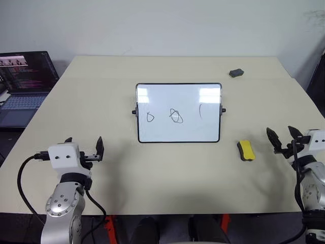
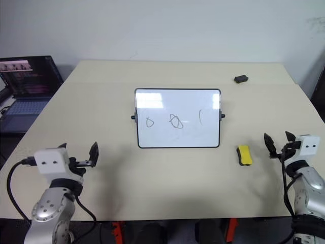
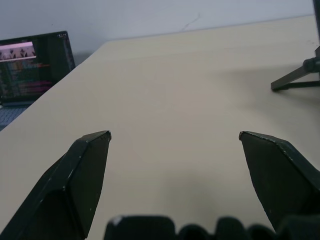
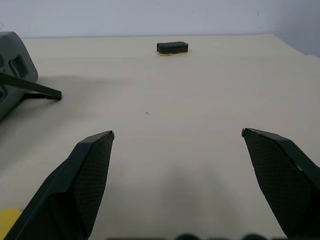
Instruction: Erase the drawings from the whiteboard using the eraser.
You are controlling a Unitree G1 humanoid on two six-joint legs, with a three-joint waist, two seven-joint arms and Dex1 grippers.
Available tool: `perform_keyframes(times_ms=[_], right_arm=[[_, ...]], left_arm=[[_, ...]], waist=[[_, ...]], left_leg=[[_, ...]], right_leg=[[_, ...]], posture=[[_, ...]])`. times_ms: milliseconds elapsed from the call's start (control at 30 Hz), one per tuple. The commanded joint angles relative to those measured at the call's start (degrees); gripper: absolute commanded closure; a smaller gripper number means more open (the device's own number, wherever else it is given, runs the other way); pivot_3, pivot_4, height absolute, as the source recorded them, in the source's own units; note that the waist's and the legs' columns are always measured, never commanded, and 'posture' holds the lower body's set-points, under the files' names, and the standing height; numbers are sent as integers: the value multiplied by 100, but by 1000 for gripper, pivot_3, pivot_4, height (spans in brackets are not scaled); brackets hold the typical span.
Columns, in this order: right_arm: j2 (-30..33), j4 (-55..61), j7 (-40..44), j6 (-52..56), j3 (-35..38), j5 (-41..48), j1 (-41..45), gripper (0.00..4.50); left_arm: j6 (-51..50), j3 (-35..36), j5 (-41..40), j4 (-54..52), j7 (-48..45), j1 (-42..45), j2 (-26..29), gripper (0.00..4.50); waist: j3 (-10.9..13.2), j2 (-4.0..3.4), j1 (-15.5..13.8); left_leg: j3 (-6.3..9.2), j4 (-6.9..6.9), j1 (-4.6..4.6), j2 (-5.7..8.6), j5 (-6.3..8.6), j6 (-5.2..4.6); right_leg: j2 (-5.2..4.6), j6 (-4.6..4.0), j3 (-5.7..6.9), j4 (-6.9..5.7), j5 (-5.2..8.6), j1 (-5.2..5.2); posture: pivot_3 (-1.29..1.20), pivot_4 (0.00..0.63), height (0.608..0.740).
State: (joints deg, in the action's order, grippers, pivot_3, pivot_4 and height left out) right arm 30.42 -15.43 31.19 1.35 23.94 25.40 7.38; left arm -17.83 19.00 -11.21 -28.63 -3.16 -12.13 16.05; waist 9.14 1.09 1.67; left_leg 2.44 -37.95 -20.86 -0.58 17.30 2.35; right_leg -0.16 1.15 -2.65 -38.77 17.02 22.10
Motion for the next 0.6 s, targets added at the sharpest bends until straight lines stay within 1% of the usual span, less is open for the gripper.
perform_keyframes(times_ms=[33,133,267,333,400,533,600], right_arm=[[143,-26,-19,-38,142,-27,152,28],[147,-39,-121,-63,172,-64,192,28],[158,248,-148,-26,188,-47,120,28],[170,307,-222,0,265,-23,107,28],[157,428,-399,165,473,139,104,28],[16,681,-794,594,728,396,64,28],[-88,849,-994,686,674,284,-51,28]], left_arm=[[110,163,76,-145,75,57,-25,0],[150,154,160,-159,212,61,-137,0],[227,179,107,-268,60,13,-113,0],[304,283,244,-242,142,-27,-88,0],[359,622,356,-243,325,-82,-53,0],[320,978,80,-171,146,18,90,0],[283,1032,-228,-19,-56,209,136,0]], waist=[[0,0,3],[0,0,2],[1,0,0],[1,0,1],[2,1,1],[3,3,-3],[3,4,-13]], left_leg=[[0,0,0,0,0,0],[-1,0,1,1,0,0],[0,2,-1,0,0,0],[0,2,-1,0,0,0],[0,2,-1,0,0,0],[4,3,-2,-1,0,0],[3,0,-2,0,0,0]], right_leg=[[0,0,0,0,0,0],[0,0,0,-2,0,0],[0,0,1,1,0,0],[0,0,0,2,0,0],[0,0,0,2,0,0],[1,0,4,2,1,0],[0,0,2,1,1,-1]], posture=[[0,150,740],[0,150,740],[0,150,740],[0,150,740],[0,150,740],[0,150,740],[0,150,740]])
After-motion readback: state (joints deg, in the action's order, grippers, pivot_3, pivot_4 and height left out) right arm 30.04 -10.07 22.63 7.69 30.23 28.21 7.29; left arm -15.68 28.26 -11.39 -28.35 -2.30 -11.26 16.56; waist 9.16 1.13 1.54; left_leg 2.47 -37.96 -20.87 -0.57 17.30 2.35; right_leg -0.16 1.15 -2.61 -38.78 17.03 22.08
